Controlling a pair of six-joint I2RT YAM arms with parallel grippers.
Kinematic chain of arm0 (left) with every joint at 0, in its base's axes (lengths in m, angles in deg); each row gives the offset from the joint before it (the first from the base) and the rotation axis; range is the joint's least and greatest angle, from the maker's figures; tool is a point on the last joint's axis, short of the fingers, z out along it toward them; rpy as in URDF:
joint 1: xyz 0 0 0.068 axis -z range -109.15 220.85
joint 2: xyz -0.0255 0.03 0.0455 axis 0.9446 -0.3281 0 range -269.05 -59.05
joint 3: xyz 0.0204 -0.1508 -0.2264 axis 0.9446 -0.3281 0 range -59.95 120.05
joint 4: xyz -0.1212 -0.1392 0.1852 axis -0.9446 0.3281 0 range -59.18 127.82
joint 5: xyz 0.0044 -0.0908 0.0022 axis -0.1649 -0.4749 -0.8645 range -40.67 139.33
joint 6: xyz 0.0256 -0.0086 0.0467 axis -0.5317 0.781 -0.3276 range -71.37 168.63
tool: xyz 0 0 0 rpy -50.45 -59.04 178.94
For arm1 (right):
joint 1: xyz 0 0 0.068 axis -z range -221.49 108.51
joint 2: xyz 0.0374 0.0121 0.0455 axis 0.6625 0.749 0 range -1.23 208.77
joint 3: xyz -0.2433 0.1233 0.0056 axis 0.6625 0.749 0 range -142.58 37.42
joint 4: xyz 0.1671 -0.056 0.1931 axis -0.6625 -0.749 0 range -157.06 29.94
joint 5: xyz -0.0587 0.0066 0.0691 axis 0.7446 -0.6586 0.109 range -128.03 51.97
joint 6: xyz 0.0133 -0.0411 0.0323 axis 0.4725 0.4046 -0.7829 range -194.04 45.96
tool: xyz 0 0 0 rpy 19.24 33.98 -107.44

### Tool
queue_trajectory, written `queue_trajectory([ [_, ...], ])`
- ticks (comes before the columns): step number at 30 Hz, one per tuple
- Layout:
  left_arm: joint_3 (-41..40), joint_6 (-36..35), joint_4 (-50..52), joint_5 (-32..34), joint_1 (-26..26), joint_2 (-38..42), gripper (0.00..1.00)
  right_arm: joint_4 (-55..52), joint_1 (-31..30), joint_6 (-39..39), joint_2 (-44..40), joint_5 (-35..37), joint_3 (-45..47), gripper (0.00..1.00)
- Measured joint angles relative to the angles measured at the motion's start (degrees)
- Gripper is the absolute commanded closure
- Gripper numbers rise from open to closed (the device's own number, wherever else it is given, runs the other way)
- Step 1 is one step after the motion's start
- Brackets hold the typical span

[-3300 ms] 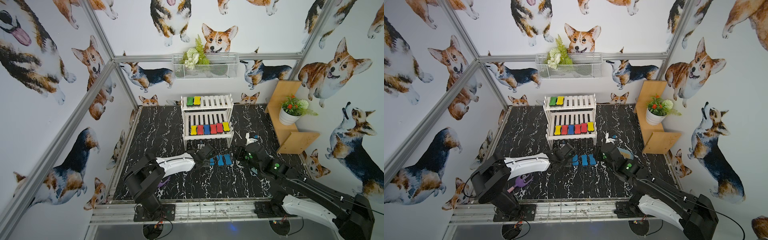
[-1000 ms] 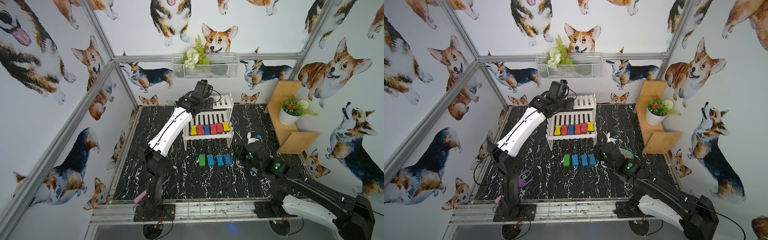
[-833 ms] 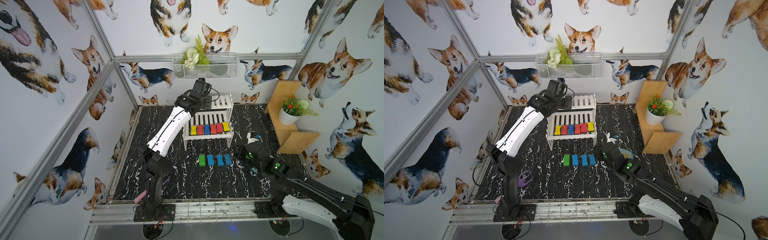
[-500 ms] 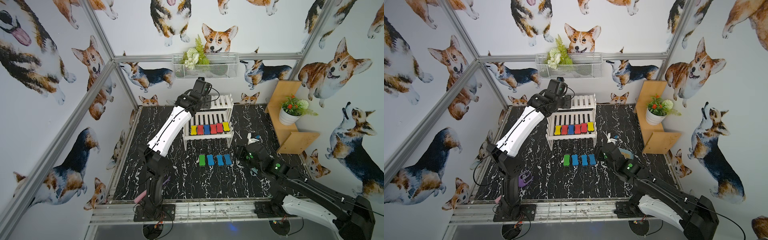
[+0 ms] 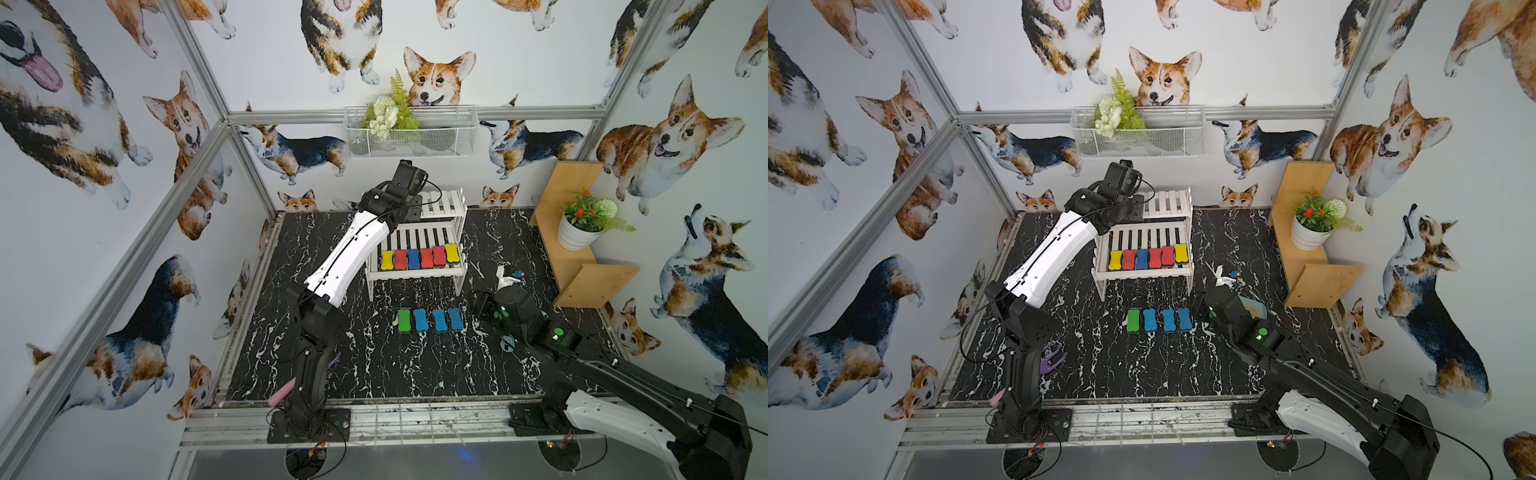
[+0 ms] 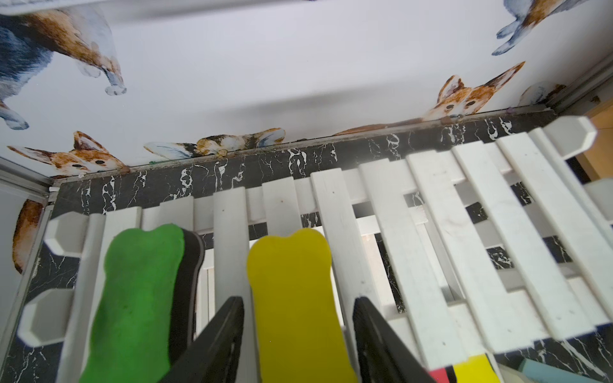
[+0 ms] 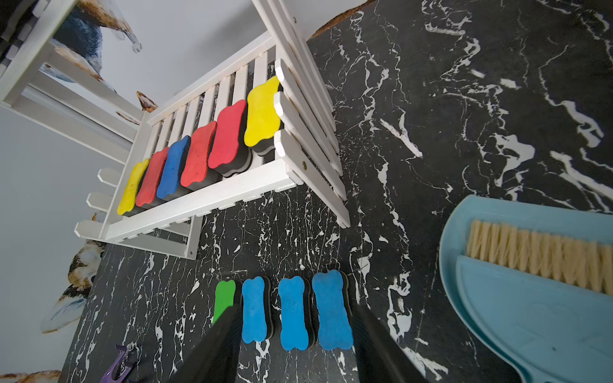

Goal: Remove the whiteboard erasers from the shelf
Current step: Pick up the whiteboard eraser from the shelf.

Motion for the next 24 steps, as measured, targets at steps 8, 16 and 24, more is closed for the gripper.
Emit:
queue_trajectory([
  [8, 0.22, -0.13, 0.57, 0.13, 0.11, 0.72, 0.58, -0.04, 0.0, -0.02, -0.07, 0.0, 0.11, 0.41],
  [16, -19.47, 2.27, -5.31, 2.75, 5.29, 19.08, 0.59, -0.02, 0.0, -0.07, -0.09, 0.0, 0.24, 0.41],
  [24, -54.93, 8.79, -12.26, 8.66, 14.38, 43.23, 0.59, 0.09, 0.5, -0.04, -0.17, -0.24, 0.74, 0.41],
])
